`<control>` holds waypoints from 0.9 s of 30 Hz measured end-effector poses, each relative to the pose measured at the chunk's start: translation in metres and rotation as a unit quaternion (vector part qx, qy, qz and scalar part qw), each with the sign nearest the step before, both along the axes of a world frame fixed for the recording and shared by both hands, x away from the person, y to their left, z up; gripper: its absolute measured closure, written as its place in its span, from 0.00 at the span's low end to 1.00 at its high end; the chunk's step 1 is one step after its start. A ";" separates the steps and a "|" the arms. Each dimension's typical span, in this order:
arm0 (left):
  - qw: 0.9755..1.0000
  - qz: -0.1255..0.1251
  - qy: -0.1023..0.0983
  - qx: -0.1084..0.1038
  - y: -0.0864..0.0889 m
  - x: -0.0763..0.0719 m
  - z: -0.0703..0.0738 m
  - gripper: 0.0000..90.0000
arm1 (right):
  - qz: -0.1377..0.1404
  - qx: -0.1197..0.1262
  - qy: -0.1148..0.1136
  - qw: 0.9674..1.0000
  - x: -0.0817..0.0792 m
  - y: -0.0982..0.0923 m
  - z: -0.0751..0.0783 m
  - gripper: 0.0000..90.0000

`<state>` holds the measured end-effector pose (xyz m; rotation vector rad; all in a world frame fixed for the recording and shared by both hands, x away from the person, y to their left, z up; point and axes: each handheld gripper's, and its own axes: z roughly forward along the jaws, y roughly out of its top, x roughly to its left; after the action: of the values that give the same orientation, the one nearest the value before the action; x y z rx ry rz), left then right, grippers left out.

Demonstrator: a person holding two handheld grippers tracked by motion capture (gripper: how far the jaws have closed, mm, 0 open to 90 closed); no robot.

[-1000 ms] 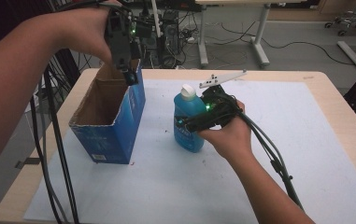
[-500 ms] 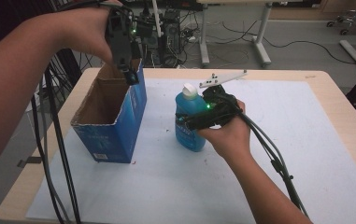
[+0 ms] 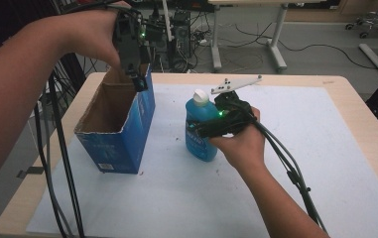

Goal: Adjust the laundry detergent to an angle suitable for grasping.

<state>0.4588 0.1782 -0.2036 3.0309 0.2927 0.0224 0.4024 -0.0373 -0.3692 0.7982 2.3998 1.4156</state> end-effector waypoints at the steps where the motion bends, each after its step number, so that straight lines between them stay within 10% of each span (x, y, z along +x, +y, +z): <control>1: 1.000 0.000 0.000 0.000 0.000 0.000 0.000 0.02 | 0.001 0.002 -0.001 1.000 -0.001 0.000 0.000 0.26; 27: 1.000 0.000 0.005 -0.003 0.002 0.001 -0.005 0.02 | -0.002 -0.004 -0.016 1.000 -0.007 0.003 -0.002 0.40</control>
<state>0.4601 0.1802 -0.2083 3.0262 0.2938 0.0080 0.3956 -0.0340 -0.3708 0.7727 2.3768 1.4055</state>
